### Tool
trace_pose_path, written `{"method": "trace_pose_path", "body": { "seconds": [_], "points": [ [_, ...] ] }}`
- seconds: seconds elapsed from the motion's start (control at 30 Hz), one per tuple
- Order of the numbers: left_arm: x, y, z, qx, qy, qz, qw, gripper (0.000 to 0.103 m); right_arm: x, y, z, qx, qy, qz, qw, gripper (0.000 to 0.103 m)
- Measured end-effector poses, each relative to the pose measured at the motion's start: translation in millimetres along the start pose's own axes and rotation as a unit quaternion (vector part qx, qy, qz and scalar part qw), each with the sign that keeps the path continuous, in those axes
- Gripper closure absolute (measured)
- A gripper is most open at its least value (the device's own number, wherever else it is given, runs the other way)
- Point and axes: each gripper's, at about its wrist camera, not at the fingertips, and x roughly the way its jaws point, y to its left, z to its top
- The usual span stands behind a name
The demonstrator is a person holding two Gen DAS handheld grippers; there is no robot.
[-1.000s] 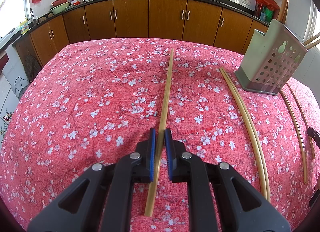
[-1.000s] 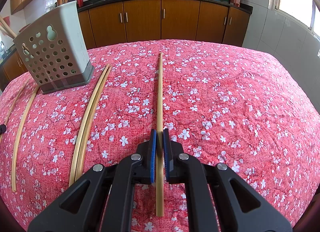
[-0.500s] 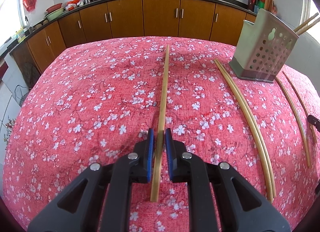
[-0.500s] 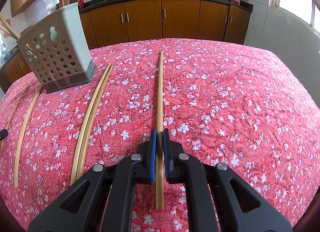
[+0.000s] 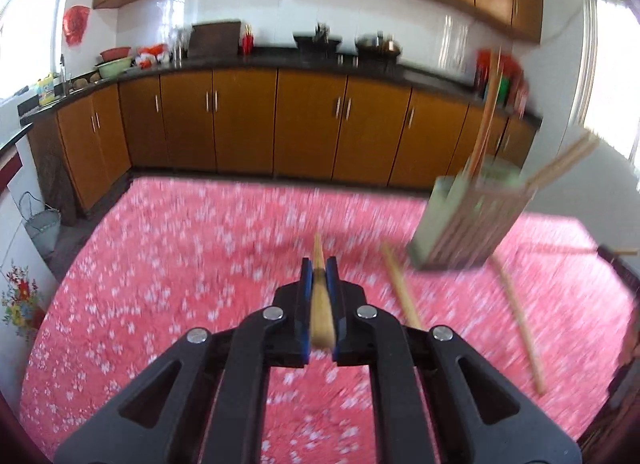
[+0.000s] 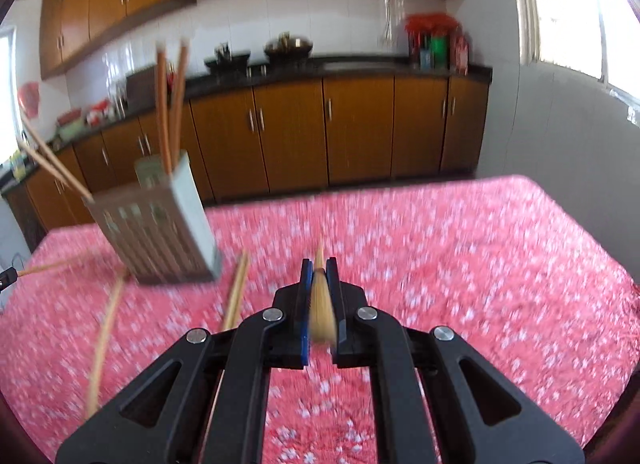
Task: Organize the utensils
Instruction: 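Lift both held chopsticks and carry them over the grey holder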
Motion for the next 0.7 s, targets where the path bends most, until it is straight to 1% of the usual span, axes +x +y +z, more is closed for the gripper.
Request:
{"method": "trace_pose_path", "body": {
  "seconds": [0.07,0.13,0.27,0.37,0.47,0.57,0.7],
  "points": [
    [-11,-1,11,-0.012,-0.021,-0.007,0.9997,0.095,-6,-1,8,0.006,-0.016,0.006,1.000,0.096],
    [-19,0,18,-0.013,-0.031,-0.010,0.9994,0.095,-11,3,14,0.006,-0.028,0.010,1.000,0.096],
    [-25,-3,26,-0.008,-0.035,-0.007,0.9993,0.095,-14,9,21,-0.001,-0.038,0.014,0.999,0.096],
    [-36,-12,37,-0.001,-0.044,-0.018,0.9989,0.095,-24,13,32,0.003,-0.049,0.033,0.998,0.096],
    [-57,-27,52,0.012,-0.065,-0.043,0.9969,0.095,-42,16,51,0.011,-0.069,0.069,0.995,0.096],
    [-76,-46,65,0.022,-0.086,-0.068,0.9937,0.095,-64,26,75,0.015,-0.094,0.116,0.989,0.096],
    [-98,-75,84,0.029,-0.115,-0.104,0.9875,0.095,-85,41,96,0.010,-0.129,0.156,0.979,0.096]
  ]
}}
